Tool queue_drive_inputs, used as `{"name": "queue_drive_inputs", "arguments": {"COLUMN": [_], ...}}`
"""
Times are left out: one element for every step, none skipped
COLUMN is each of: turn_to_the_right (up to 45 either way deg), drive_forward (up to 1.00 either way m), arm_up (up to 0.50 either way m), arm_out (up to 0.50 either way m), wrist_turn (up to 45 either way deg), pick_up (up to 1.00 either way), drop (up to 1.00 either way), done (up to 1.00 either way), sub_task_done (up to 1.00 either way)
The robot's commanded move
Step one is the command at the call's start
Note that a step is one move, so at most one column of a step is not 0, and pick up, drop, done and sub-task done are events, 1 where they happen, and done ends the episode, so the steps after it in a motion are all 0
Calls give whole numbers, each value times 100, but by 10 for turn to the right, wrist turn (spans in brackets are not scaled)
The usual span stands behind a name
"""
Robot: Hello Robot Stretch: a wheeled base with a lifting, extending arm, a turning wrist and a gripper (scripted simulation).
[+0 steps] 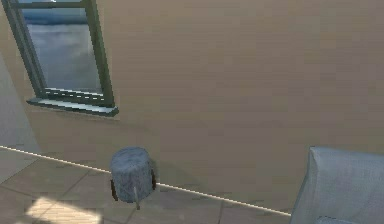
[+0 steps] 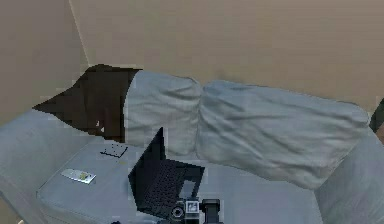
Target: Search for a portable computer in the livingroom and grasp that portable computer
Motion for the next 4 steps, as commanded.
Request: {"name": "queue_drive_inputs", "arguments": {"turn_to_the_right": [0,0,0,0], "drive_forward": [0,0,0,0], "arm_up": [0,0,0,-30], "arm_out": [0,0,0,0], "wrist_turn": [450,450,30,0], "pick_up": [0,0,0,0], "drop": [0,0,0,0], "done": [0,0,0,0], "sub_task_done": [0,0,0,0]}}
